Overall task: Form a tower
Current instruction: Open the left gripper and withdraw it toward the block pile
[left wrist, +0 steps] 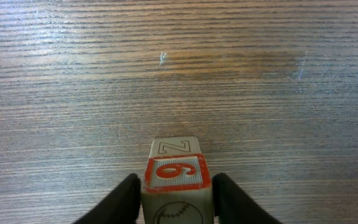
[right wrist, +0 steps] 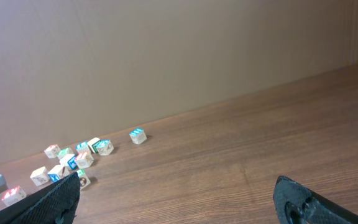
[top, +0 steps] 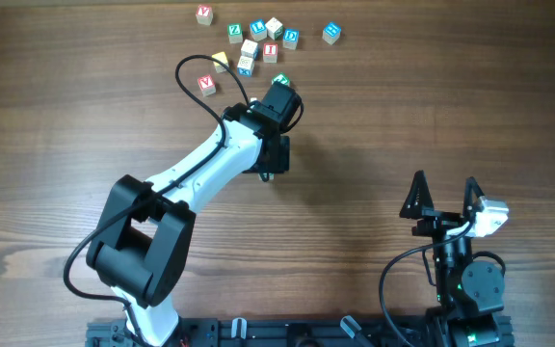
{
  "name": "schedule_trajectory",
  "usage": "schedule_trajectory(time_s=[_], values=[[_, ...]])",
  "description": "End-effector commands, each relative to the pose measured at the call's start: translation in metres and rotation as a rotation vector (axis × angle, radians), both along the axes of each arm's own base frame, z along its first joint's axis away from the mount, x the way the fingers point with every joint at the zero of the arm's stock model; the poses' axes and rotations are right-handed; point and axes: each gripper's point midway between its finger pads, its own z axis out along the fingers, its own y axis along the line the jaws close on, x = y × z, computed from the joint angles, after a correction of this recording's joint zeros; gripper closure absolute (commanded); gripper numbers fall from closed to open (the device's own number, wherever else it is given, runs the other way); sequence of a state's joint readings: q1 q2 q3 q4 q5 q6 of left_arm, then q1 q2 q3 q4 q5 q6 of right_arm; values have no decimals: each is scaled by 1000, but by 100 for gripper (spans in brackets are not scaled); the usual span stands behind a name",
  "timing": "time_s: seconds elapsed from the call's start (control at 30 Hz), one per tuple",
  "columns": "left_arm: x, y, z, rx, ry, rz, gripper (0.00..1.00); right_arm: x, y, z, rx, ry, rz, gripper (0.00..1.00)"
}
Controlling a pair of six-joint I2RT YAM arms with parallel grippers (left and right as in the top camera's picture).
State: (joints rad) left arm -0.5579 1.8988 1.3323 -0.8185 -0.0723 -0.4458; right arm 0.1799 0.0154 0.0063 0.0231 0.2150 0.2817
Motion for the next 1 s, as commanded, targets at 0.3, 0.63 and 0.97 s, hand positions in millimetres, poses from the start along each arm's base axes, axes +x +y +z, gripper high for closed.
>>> schedule_trajectory(time_s=[0.3, 0.63, 0.97], values=[[28, 1, 6, -58, -86, 18, 34, 0, -3, 2, -15, -7, -18, 0], [114, 39, 36, -174, -353, 173, 38, 0, -3, 2, -15, -7, -18, 0], [195, 138, 74, -198, -653, 367, 39, 0, -3, 2, -15, -7, -18, 0]])
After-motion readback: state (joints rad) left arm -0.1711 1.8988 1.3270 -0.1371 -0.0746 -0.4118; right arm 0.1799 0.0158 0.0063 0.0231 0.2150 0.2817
